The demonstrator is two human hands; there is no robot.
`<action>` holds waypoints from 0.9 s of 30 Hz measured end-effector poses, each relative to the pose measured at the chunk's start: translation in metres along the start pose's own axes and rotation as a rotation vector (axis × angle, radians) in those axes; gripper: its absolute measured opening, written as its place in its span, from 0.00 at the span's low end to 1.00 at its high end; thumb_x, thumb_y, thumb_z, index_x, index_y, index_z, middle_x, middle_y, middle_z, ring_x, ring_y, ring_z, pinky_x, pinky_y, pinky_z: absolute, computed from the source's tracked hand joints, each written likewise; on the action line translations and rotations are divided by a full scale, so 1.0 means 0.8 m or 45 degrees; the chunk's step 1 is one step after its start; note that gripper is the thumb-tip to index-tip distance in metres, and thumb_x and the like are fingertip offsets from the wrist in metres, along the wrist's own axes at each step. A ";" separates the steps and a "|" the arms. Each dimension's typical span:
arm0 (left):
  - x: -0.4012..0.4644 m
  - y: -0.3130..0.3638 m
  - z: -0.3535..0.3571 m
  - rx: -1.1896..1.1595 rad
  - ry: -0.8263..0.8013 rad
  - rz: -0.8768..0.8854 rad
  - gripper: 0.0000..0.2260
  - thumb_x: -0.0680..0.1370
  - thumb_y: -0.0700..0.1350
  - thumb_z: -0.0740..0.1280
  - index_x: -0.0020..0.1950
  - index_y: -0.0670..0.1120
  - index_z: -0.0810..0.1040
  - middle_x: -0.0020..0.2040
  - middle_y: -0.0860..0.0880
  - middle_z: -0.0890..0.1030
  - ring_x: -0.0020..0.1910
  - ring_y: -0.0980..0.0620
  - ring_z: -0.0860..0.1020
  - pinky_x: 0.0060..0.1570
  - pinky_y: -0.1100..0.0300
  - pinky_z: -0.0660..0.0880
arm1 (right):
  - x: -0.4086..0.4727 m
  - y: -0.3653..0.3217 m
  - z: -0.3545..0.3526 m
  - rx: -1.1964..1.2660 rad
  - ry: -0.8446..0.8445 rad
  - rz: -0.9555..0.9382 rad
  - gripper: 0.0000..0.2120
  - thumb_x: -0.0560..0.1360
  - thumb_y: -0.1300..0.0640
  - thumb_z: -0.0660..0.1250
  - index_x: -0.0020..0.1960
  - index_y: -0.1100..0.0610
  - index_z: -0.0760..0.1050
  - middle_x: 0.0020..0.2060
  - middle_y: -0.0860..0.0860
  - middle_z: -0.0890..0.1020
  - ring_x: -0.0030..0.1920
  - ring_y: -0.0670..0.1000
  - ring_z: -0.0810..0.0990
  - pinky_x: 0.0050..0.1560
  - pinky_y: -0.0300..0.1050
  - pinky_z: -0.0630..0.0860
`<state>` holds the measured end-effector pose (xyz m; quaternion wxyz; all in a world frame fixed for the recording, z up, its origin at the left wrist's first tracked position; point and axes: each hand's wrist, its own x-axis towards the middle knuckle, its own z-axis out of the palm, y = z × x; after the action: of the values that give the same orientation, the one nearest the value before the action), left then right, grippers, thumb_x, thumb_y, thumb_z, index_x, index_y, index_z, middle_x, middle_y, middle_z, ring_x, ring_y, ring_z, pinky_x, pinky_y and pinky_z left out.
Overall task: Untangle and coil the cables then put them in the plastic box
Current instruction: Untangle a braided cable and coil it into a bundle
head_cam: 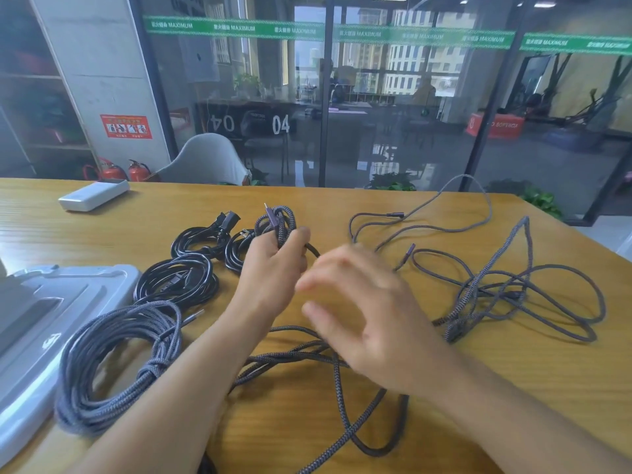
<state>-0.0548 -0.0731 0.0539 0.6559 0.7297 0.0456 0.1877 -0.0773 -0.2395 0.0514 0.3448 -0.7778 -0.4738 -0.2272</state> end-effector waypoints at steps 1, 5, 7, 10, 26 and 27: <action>0.000 0.001 -0.002 -0.021 0.017 -0.011 0.21 0.82 0.45 0.65 0.31 0.52 0.62 0.28 0.52 0.62 0.29 0.50 0.58 0.32 0.54 0.56 | -0.002 0.002 0.004 0.056 -0.154 -0.054 0.11 0.80 0.55 0.72 0.62 0.55 0.81 0.58 0.47 0.78 0.63 0.49 0.76 0.65 0.47 0.73; 0.002 -0.003 -0.009 -0.026 -0.025 0.019 0.15 0.83 0.43 0.63 0.35 0.47 0.71 0.29 0.51 0.64 0.27 0.51 0.59 0.29 0.58 0.58 | -0.007 0.020 0.007 0.147 -0.666 0.057 0.26 0.76 0.40 0.75 0.72 0.43 0.76 0.71 0.40 0.73 0.74 0.41 0.68 0.73 0.45 0.69; 0.002 -0.002 -0.011 -0.069 -0.043 0.015 0.12 0.82 0.41 0.62 0.39 0.41 0.73 0.30 0.49 0.64 0.29 0.50 0.58 0.30 0.55 0.57 | -0.007 0.029 0.005 0.102 -0.760 0.088 0.28 0.74 0.37 0.75 0.72 0.40 0.76 0.73 0.37 0.71 0.75 0.37 0.65 0.75 0.40 0.65; 0.006 0.000 -0.019 -0.191 -0.004 -0.004 0.07 0.81 0.40 0.62 0.43 0.44 0.70 0.31 0.48 0.62 0.31 0.48 0.55 0.36 0.48 0.53 | -0.009 0.044 0.003 0.086 -0.827 0.196 0.28 0.72 0.36 0.76 0.71 0.37 0.77 0.74 0.34 0.70 0.75 0.32 0.62 0.75 0.35 0.60; -0.003 0.013 -0.017 -0.266 -0.096 -0.023 0.14 0.84 0.43 0.61 0.38 0.47 0.68 0.30 0.49 0.60 0.34 0.44 0.54 0.37 0.47 0.53 | -0.010 0.142 -0.013 -0.380 -0.503 0.432 0.18 0.82 0.43 0.68 0.70 0.40 0.78 0.68 0.38 0.76 0.68 0.44 0.73 0.70 0.51 0.72; -0.004 0.013 -0.016 -0.275 -0.105 -0.016 0.14 0.84 0.43 0.60 0.39 0.46 0.68 0.30 0.49 0.60 0.34 0.44 0.54 0.37 0.47 0.53 | -0.011 0.144 -0.012 -0.387 -0.430 0.407 0.17 0.81 0.43 0.68 0.69 0.42 0.80 0.64 0.39 0.77 0.65 0.44 0.74 0.66 0.51 0.75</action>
<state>-0.0642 -0.0637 0.0644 0.7331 0.6617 0.0026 0.1571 0.0217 -0.2884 0.0148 0.1718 -0.9124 -0.3562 -0.1056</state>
